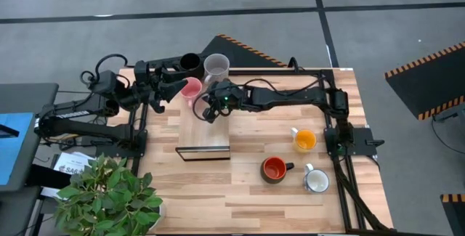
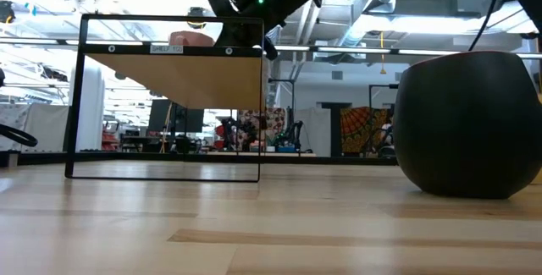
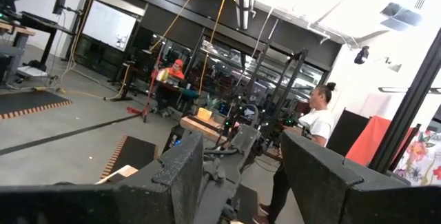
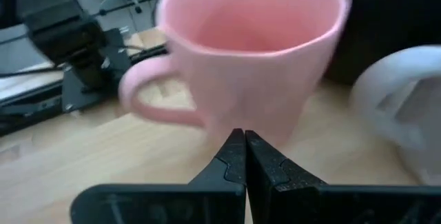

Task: Place coffee mugs
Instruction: Put the yellow mug on the shelf

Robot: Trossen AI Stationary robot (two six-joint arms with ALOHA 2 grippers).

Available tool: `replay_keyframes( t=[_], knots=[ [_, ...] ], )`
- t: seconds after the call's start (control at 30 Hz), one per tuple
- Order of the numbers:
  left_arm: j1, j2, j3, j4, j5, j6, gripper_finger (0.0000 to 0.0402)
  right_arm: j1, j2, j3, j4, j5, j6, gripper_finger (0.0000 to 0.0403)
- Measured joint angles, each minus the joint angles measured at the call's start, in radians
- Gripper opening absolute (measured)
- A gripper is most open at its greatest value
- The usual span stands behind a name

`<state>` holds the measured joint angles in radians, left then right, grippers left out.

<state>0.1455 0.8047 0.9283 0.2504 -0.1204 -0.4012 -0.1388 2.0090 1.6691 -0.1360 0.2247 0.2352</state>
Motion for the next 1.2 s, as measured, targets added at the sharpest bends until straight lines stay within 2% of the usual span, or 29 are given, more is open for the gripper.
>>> replay_keyframes(
  t=[0.13, 0.27, 0.37, 0.6, 0.77, 1.0, 1.1, 1.2],
  knots=[
    [0.0, 0.0, 0.0, -0.001, 0.001, 0.0, 0.018, 0.01, -0.053, -0.002, -0.155, -0.113, -0.025, 0.0018],
    [0.0, 0.0, 0.0, -0.03, 0.008, 0.018, 0.018, 0.043, -0.16, -0.026, -0.4, -0.115, -0.141, 0.0022],
    [0.0, 0.0, 0.0, -0.055, 0.008, 0.045, 0.018, 0.06, -0.265, -0.125, -0.508, -0.099, -0.153, 0.0022],
    [0.0, 0.0, 0.0, -0.083, 0.002, 0.047, 0.018, 0.101, -0.66, -0.536, -0.516, -0.074, 0.117, 0.0027],
    [0.0, 0.0, 0.0, -0.082, 0.001, 0.051, 0.018, 0.157, -0.889, -0.646, -0.659, -0.096, 0.319, 0.0041],
    [0.0, 0.0, 0.0, -0.084, 0.0, 0.057, 0.018, 0.104, -1.021, -0.649, -1.011, -0.136, 0.478, 0.0063],
    [0.0, 0.0, 0.0, -0.087, 0.0, 0.057, 0.018, 0.097, -1.021, -0.656, -1.181, -0.148, 0.528, 0.0094],
    [0.0, 0.0, 0.0, -0.088, 0.0, 0.057, 0.018, 0.102, -1.022, -0.706, -1.253, -0.165, 0.564, 0.0135]
  ],
)
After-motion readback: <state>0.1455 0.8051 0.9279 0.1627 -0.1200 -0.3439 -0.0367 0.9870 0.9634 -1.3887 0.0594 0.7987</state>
